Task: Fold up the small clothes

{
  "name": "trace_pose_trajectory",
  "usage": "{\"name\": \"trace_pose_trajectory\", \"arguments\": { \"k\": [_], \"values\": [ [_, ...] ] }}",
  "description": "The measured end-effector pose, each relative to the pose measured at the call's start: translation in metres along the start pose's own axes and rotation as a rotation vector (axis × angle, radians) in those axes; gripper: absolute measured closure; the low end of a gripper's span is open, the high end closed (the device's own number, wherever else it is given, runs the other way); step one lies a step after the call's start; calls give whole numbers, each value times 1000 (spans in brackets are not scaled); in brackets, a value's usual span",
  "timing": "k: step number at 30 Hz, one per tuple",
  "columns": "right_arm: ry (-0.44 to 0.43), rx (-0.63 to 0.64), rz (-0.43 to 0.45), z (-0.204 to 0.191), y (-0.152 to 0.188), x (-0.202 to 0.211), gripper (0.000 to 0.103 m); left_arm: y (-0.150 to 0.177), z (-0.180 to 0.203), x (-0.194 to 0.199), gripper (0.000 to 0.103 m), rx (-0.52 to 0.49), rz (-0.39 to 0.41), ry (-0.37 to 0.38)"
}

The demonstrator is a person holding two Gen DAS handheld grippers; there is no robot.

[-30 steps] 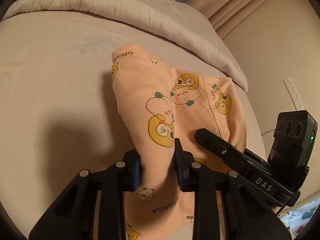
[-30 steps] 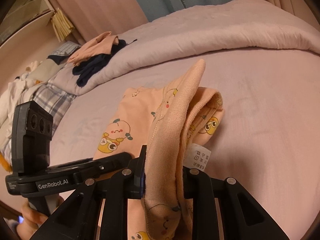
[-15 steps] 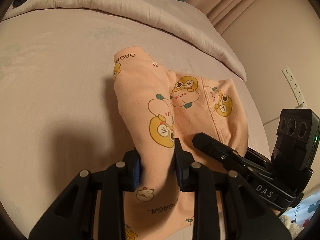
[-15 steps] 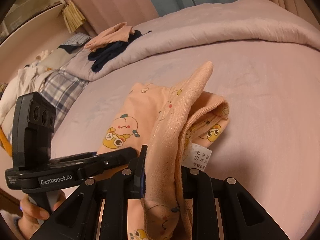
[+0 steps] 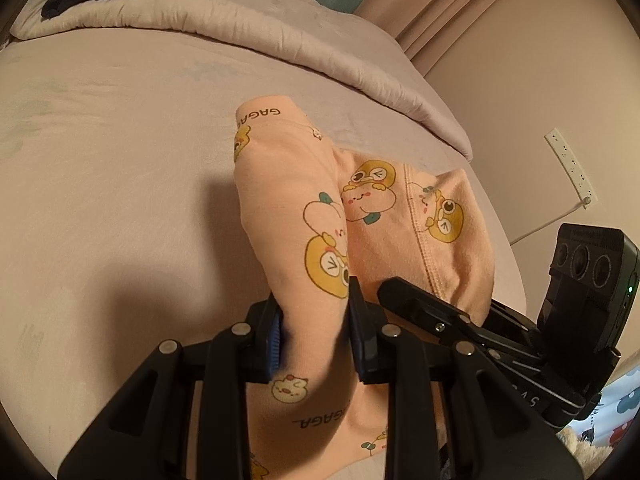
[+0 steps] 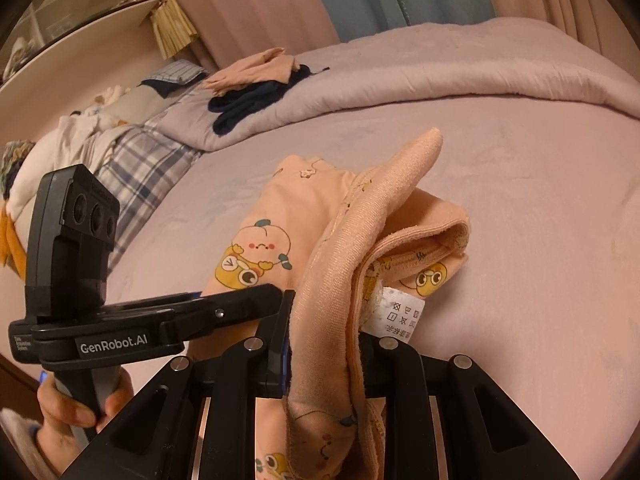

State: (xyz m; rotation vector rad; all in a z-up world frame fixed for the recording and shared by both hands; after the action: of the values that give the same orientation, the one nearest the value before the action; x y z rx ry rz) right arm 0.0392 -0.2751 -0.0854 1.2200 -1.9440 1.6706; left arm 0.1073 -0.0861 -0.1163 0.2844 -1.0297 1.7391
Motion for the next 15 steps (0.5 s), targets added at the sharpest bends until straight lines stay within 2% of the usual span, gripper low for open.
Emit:
{"name": "trace_pose_trajectory", "arguments": {
  "k": [15],
  "values": [
    [-9, 69, 41, -26, 10, 25, 79, 17, 12, 36, 77, -15, 53, -7]
  ]
}}
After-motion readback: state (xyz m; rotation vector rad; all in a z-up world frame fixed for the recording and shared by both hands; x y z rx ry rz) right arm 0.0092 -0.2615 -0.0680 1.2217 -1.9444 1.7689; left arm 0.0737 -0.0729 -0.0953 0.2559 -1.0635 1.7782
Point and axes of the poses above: each gripper's, at about its wrist camera, not at the fingertips, and x roughly against the way its jaws point, z to its right, y to its underside, the point moved 4 cm from there along -x, roughly the way its jaws point, and after that the axes turned 8 degrees about y, right-handed, at the moved point
